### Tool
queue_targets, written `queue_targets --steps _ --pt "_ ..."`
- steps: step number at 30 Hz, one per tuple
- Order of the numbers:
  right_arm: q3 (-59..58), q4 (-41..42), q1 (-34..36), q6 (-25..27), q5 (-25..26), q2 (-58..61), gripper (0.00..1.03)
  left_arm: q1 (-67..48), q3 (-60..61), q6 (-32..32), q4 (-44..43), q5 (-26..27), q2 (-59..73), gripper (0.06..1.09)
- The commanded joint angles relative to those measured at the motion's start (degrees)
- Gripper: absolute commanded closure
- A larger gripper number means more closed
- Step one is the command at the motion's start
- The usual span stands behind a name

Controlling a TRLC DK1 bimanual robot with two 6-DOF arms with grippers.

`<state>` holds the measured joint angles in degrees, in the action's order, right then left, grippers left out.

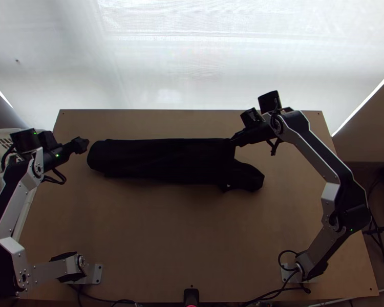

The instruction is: Fold the t-shirt

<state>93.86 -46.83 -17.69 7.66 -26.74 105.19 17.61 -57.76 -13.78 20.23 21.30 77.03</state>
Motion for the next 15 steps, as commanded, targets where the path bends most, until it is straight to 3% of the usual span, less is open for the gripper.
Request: queue_targets --steps 1,15 --pt "-2.8 0.9 0.1 0.1 0.0 -2.3 1.0 -0.6 -0.4 2.3 1.5 0.1 3.9 0.1" --pt "-5.0 1.7 -1.8 0.2 0.0 -2.4 1.0 -2.2 -19.9 2.2 -2.1 2.2 28.6 0.11"
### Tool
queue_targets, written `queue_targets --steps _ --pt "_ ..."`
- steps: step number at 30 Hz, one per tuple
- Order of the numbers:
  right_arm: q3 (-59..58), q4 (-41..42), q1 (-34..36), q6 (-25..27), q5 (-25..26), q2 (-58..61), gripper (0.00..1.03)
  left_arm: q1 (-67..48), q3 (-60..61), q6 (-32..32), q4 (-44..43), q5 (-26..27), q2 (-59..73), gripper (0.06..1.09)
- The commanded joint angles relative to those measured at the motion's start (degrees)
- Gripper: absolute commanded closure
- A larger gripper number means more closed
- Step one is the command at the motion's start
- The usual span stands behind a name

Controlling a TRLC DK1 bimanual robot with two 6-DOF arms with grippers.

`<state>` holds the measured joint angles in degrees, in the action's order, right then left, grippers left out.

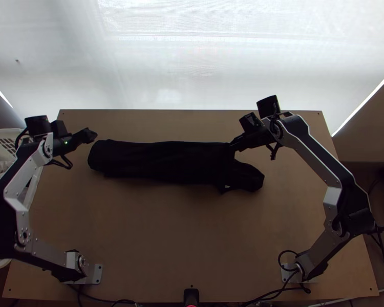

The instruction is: Fold the t-shirt

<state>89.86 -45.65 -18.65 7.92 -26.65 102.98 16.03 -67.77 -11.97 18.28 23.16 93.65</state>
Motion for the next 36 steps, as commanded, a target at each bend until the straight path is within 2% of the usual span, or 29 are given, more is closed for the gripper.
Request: queue_targets --steps 1,6,8,10,19,20,23,27,28,32,35,36 --pt "-1.0 0.6 -1.0 -0.1 -0.1 -0.2 1.0 -0.7 -11.4 1.3 0.5 0.3 13.8 0.11" --pt "-1.0 0.9 -1.3 -0.4 -0.1 -0.2 1.0 -1.4 -16.8 6.6 5.4 0.0 18.9 0.11" --pt "-1.4 1.3 -0.9 -0.5 -0.1 -0.2 1.0 -1.9 -19.5 10.6 12.0 -1.7 20.7 0.11" --pt "-1.4 1.3 -0.8 -0.5 -0.1 -0.2 1.0 -2.2 -19.9 12.5 13.8 -2.5 21.1 0.11" --pt "-1.4 1.3 -0.4 -0.5 -0.1 -0.2 1.0 -2.7 -22.1 14.0 19.8 -4.4 21.9 0.11" --pt "-1.4 1.3 -0.4 -0.5 -0.1 -0.1 1.0 -2.7 -22.1 14.3 20.1 -4.4 21.9 0.12" --pt "-1.6 1.5 -0.4 -0.6 -0.1 -0.1 1.0 -2.9 -22.5 14.4 21.3 -5.1 21.9 0.25" --pt "-2.0 1.7 -0.5 -0.6 -0.1 -0.1 1.0 -3.4 -22.8 15.0 23.3 -5.6 21.7 0.26" --pt "-2.1 1.7 -0.5 -0.6 -0.1 -0.1 1.0 -3.4 -22.8 14.8 23.3 -5.8 21.7 0.32" --pt "-2.1 1.8 -0.5 -0.6 -0.1 -0.1 1.0 -3.3 -22.8 14.0 22.5 -5.9 21.3 0.67" --pt "-2.2 1.8 -0.5 -0.6 -0.1 -0.1 1.0 -3.3 -21.1 13.8 17.5 -5.9 20.2 1.05" --pt "-2.3 1.8 -0.4 -0.6 -0.1 -0.1 1.0 -3.2 -20.7 13.6 17.0 -5.9 20.2 1.05"
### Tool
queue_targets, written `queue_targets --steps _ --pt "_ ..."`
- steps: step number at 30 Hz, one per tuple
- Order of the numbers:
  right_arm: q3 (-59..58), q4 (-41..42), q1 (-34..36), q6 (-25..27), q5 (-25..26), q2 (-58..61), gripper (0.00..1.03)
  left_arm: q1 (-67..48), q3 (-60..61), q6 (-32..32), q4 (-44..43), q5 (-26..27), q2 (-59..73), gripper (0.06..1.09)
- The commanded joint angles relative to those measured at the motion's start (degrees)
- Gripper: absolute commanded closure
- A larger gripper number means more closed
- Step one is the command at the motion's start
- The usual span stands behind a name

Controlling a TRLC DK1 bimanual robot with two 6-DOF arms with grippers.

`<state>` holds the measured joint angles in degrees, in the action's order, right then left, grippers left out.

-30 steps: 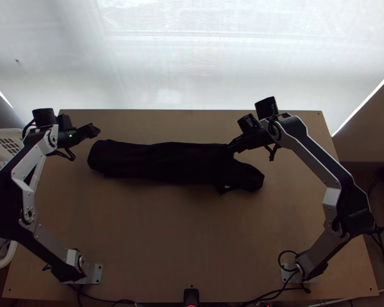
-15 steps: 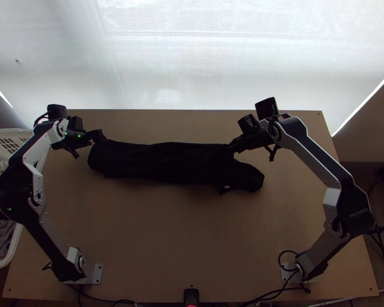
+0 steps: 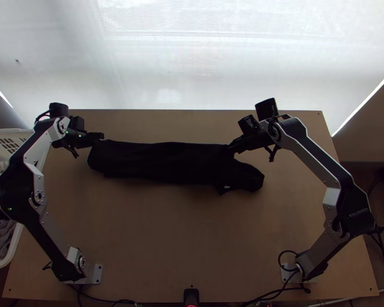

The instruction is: Fold the t-shirt

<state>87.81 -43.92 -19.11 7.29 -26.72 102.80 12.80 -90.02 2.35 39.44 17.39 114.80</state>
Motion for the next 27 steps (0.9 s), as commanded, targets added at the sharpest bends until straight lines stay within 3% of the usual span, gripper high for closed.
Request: queue_targets --steps 1,6,10,11,16,21,27 --pt "-0.3 0.1 0.0 0.0 0.0 0.0 1.0 0.1 1.6 -0.8 -4.3 -0.1 -0.8 1.05" --pt "0.2 0.1 2.3 -2.7 -0.2 -0.1 1.0 3.0 -1.4 -9.2 -6.6 0.5 -2.8 1.05" --pt "2.3 0.0 8.4 -7.2 -4.0 -1.3 1.0 7.6 -7.5 -19.0 -4.5 7.3 -9.7 1.05" --pt "3.6 -0.1 11.7 -9.8 -6.0 -1.8 1.0 9.5 -9.9 -24.6 -3.7 9.9 -12.3 1.05" --pt "4.4 -0.9 16.9 -12.3 -6.9 -4.5 1.0 13.7 -12.9 -37.3 -6.1 20.9 -19.4 1.05" --pt "2.5 -0.6 19.4 -12.6 -6.9 -10.7 1.0 12.0 -9.3 -34.5 -5.9 21.5 -26.9 1.05" --pt "9.0 -1.9 16.1 -9.1 -6.9 -14.6 1.0 7.5 -1.7 -32.1 -4.1 22.8 -33.0 1.05"
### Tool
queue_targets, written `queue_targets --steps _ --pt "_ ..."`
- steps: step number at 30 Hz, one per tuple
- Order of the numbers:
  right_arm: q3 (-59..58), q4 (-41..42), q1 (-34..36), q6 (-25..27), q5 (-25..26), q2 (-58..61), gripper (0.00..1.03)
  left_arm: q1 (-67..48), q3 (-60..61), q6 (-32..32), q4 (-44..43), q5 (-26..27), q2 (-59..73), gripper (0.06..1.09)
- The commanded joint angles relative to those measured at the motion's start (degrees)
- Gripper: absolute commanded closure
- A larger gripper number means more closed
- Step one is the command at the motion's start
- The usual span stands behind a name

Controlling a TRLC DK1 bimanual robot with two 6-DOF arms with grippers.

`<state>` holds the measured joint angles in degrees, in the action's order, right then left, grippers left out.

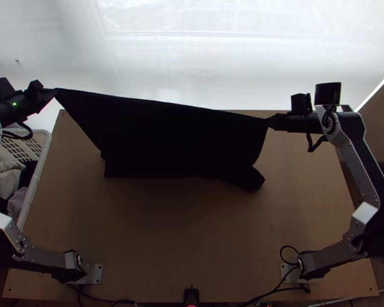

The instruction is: Fold the t-shirt

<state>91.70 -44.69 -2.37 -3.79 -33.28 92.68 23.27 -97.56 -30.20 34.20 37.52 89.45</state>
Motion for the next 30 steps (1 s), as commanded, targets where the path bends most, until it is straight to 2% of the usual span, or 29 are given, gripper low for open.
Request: queue_targets --steps 1,4,8,12,15,21,24,30 --pt "7.5 -2.2 -1.1 2.6 -0.2 -4.5 1.0 -4.1 7.0 0.6 1.1 2.7 -8.6 1.05" --pt "14.1 -4.4 -2.6 3.6 -0.2 -6.1 1.0 -5.6 9.2 0.6 2.2 7.3 -12.5 1.05" --pt "20.6 -6.6 -4.1 4.8 -0.2 -13.1 1.0 -7.6 12.3 0.7 2.9 9.5 -21.0 1.05" --pt "23.3 -7.9 -5.5 11.9 -0.1 -22.6 1.0 -7.4 14.2 1.5 3.5 11.9 -31.0 1.05" --pt "24.2 -8.6 -5.7 14.8 0.0 -28.0 1.0 -6.8 16.6 -2.3 1.1 12.0 -38.6 1.05" --pt "26.5 -13.3 -4.8 16.2 -0.1 -35.2 1.0 -6.9 19.2 -15.4 -8.4 12.4 -52.0 1.05" --pt "28.4 -16.6 -4.2 16.2 -0.1 -37.2 1.0 -7.4 17.7 -18.3 -8.3 13.2 -54.3 1.05" --pt "30.9 -20.4 -5.2 16.8 0.0 -39.2 1.0 -7.6 12.4 -19.7 -5.6 13.6 -54.6 1.05"
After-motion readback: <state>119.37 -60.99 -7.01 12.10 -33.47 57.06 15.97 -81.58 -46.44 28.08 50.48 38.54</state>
